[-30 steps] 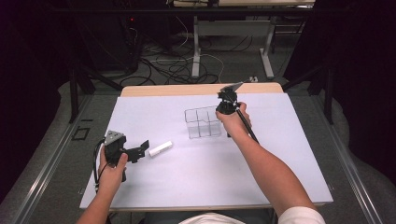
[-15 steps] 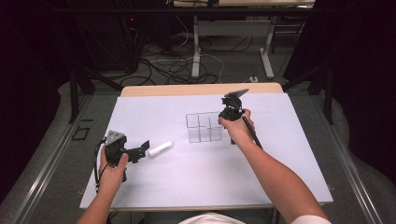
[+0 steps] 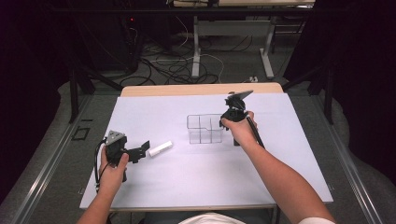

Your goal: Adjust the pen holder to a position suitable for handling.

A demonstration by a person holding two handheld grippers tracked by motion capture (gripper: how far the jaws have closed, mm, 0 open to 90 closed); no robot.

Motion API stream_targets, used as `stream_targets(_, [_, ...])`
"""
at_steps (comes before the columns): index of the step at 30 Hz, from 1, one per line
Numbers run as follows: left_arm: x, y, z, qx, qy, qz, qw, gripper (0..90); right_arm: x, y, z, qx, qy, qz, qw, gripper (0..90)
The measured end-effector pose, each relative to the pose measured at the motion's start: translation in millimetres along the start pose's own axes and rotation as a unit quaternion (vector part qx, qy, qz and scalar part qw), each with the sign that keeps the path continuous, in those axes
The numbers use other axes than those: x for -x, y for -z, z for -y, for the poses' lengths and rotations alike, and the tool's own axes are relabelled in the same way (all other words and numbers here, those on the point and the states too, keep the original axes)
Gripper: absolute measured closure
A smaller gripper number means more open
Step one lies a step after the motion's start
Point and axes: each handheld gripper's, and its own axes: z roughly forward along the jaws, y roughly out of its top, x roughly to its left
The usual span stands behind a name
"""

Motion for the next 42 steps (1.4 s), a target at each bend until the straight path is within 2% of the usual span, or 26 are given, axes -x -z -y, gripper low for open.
stream_targets(6, [0.0, -0.4, 0.3, -0.002, -0.001, 0.000, 1.0000, 0.2, 2.2, -0.1, -0.3, -0.001, -0.002, -0.010, 1.0000, 80.7])
stream_targets(7, [0.0, -0.6, 0.4, -0.003, -0.001, 0.000, 1.0000, 0.3, 3.8, 0.2, 0.0, -0.003, 0.005, -0.008, 1.0000, 80.0])
stream_targets(9, [0.0, -1.1, 0.7, -0.003, -0.002, 0.000, 1.0000, 0.2, 4.2, 1.4, 0.3, 0.006, -0.001, -0.023, 0.9997, 76.6])
stream_targets(10, [0.0, -1.3, 0.9, -0.004, -0.002, -0.001, 1.0000, 0.3, 4.4, 3.9, 0.9, 0.017, 0.002, -0.028, 0.9995, 73.0])
stream_targets(11, [0.0, -1.6, 1.1, -0.004, -0.002, -0.001, 1.0000, 0.3, 4.4, 3.9, 0.9, 0.017, 0.002, -0.028, 0.9995, 73.0])
stream_targets(13, [0.1, -2.0, 1.4, -0.005, -0.003, -0.002, 1.0000, 0.3, 5.5, 7.4, 2.7, 0.024, 0.013, -0.038, 0.9989, 70.2])
stream_targets(18, [0.7, -2.3, 1.5, -0.010, -0.007, -0.003, 0.9999, 0.4, 6.7, 12.4, 5.1, 0.032, 0.022, -0.046, 0.9982, 67.1])
stream_targets(23, [1.8, -2.8, 1.2, -0.013, -0.009, -0.002, 0.9999, 0.4, 8.5, 20.5, 9.4, 0.063, 0.046, -0.049, 0.9957, 59.0])
stream_targets(24, [2.2, -3.2, 1.3, -0.013, -0.011, -0.002, 0.9999, 0.4, 10.0, 24.3, 10.8, 0.067, 0.054, -0.054, 0.9948, 56.7])
stream_targets(26, [2.6, -3.7, 1.2, -0.016, -0.014, 0.000, 0.9998, 0.4, 10.2, 26.1, 11.8, 0.070, 0.056, -0.059, 0.9942, 55.0])
stream_targets(27, [2.9, -4.2, 1.2, -0.017, -0.015, 0.001, 0.9997, 0.4, 11.0, 27.8, 12.8, 0.074, 0.063, -0.062, 0.9933, 53.3])
stream_targets(28, [3.1, -4.5, 1.1, -0.018, -0.017, 0.001, 0.9997, 0.4, 11.8, 30.4, 15.6, 0.087, 0.075, -0.073, 0.9907, 51.0])
stream_targets(29, [3.2, -4.6, 0.9, -0.019, -0.019, 0.001, 0.9996, 0.4, 11.8, 30.4, 15.6, 0.087, 0.075, -0.073, 0.9907, 51.0])
stream_targets(30, [3.1, -4.9, 0.7, -0.019, -0.021, 0.000, 0.9996, 0.4, 13.0, 31.4, 17.1, 0.094, 0.086, -0.074, 0.9890, 49.4])
stream_targets(31, [2.9, -5.4, 0.6, -0.017, -0.021, 0.000, 0.9996, 0.2, 15.0, 33.3, 20.4, 0.109, 0.107, -0.070, 0.9859, 46.9])
stream_targets(33, [2.1, -5.2, 0.3, -0.018, -0.022, 0.001, 0.9996, 0.2, 15.5, 34.6, 22.3, 0.108, 0.108, -0.071, 0.9857, 44.7])
stream_targets(34, [1.3, -5.0, 0.3, -0.019, -0.023, 0.002, 0.9996, 0.2, 17.8, 35.3, 23.1, 0.110, 0.119, -0.070, 0.9843, 43.0])
stream_targets(36, [0.0, -4.2, 0.2, -0.018, -0.021, 0.004, 0.9996, 0.2, 20.7, 37.5, 26.3, 0.120, 0.123, -0.070, 0.9826, 40.4])
stream_targets(40, [-1.5, -2.7, -1.4, -0.024, -0.020, 0.001, 0.9995, 0.2, 29.9, 43.2, 32.8, 0.134, 0.143, -0.069, 0.9782, 33.9])
stream_targets(42, [-2.1, -1.7, -2.5, -0.025, -0.024, 0.000, 0.9994, 0.2, 35.9, 45.7, 36.7, 0.146, 0.158, -0.062, 0.9746, 31.2])
